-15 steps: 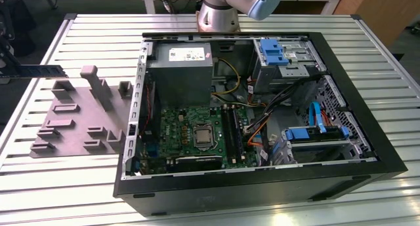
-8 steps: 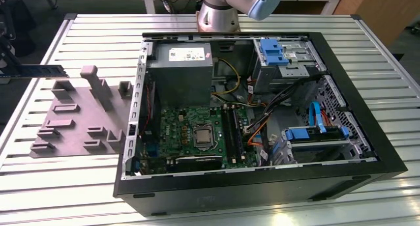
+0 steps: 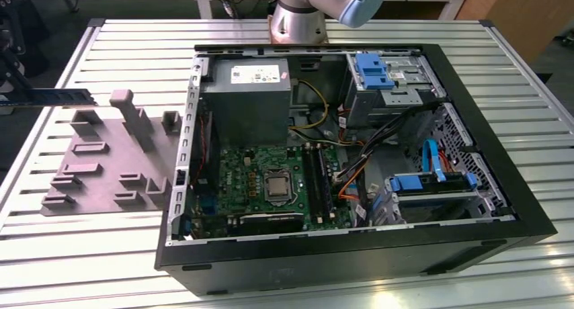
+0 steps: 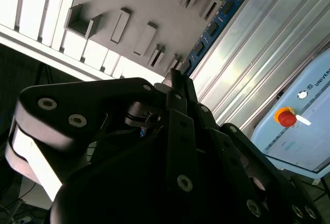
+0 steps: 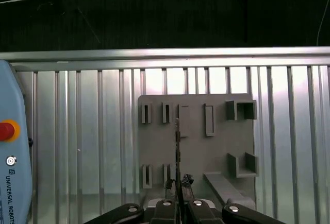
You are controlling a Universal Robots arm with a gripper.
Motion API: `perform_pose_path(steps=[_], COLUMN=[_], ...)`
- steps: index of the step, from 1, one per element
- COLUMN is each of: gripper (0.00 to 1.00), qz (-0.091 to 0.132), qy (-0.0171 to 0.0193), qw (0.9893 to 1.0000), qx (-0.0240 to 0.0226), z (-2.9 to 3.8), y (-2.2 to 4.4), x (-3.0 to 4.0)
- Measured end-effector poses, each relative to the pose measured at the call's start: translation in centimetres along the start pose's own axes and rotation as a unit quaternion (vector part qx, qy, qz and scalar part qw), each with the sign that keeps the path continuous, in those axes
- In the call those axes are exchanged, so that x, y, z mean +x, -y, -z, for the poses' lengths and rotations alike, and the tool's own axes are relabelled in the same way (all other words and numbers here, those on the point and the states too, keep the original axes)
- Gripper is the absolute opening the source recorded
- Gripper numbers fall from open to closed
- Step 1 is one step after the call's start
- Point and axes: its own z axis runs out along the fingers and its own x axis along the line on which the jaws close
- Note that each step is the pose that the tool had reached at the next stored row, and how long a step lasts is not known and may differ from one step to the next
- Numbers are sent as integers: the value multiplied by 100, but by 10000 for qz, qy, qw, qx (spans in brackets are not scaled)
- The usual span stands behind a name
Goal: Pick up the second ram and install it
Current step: 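Pick up the second ram and move it above second insertion slot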
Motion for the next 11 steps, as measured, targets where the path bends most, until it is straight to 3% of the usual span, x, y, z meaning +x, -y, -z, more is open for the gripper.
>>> perform_pose_path(steps=[11], gripper=[14], qz=[0], qy=[0], qw=[10000], qx=[0], z=[1], y=[16], x=[0])
